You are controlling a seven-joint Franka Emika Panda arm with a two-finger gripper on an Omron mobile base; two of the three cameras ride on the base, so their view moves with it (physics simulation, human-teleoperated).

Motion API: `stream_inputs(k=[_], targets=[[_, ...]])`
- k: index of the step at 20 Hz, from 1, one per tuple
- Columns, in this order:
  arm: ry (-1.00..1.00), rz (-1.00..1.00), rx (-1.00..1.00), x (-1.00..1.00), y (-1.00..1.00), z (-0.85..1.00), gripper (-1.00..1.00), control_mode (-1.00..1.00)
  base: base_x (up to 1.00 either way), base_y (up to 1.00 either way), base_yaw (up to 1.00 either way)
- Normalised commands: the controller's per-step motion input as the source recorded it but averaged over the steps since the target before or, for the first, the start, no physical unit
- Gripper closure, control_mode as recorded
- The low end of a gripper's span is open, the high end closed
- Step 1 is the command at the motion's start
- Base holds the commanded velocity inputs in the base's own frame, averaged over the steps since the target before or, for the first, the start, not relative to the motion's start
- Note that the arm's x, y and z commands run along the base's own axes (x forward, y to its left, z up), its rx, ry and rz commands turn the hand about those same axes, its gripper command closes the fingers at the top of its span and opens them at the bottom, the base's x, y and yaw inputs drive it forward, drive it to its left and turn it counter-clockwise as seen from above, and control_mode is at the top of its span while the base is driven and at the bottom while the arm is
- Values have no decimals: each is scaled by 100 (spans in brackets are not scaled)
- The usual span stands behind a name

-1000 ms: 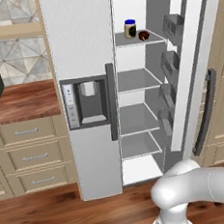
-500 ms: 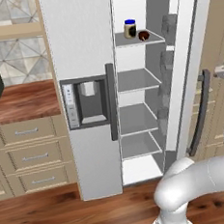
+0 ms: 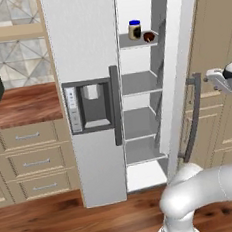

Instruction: Pick up the frozen steak from the freezer, place it on any shelf in the fridge, and close the fridge and freezer doors when done.

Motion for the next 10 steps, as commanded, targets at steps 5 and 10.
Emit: stream_inputs(k=[5,10], targets=[[0,8,11,33,100,2,-100,-100,0,0,0],[0,2,10,50,100,16,-100,-100,0,0,0]])
